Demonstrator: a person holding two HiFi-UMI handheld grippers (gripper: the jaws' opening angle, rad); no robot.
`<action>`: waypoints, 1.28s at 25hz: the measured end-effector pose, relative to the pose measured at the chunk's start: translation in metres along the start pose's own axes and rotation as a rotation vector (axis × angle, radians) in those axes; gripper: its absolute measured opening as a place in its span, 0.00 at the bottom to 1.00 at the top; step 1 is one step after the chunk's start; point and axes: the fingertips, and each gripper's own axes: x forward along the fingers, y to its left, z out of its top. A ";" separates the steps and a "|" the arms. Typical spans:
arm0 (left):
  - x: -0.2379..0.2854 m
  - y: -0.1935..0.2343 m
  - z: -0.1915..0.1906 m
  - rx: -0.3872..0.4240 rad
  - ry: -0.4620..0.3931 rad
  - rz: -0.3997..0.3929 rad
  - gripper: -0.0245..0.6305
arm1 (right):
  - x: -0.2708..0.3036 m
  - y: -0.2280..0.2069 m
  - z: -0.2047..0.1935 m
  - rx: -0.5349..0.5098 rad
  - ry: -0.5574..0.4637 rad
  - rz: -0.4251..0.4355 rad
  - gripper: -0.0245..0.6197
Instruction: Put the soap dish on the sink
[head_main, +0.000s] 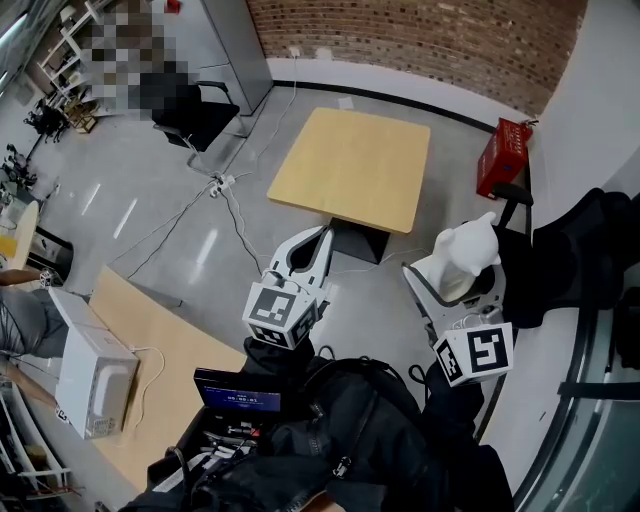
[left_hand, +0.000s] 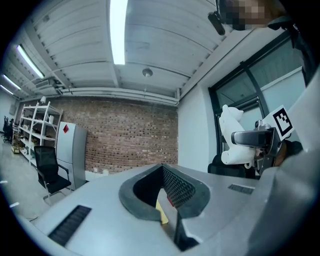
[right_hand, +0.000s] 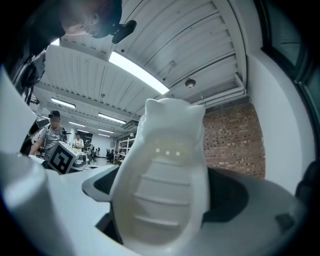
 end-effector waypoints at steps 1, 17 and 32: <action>0.000 -0.002 -0.002 -0.001 0.004 0.000 0.04 | -0.001 -0.001 -0.002 0.003 0.005 0.001 0.87; 0.018 0.001 -0.018 -0.011 0.047 -0.028 0.04 | 0.012 -0.011 -0.020 0.087 0.032 0.005 0.87; 0.099 0.071 -0.005 -0.016 0.015 -0.093 0.04 | 0.116 -0.029 -0.015 0.040 0.042 -0.015 0.87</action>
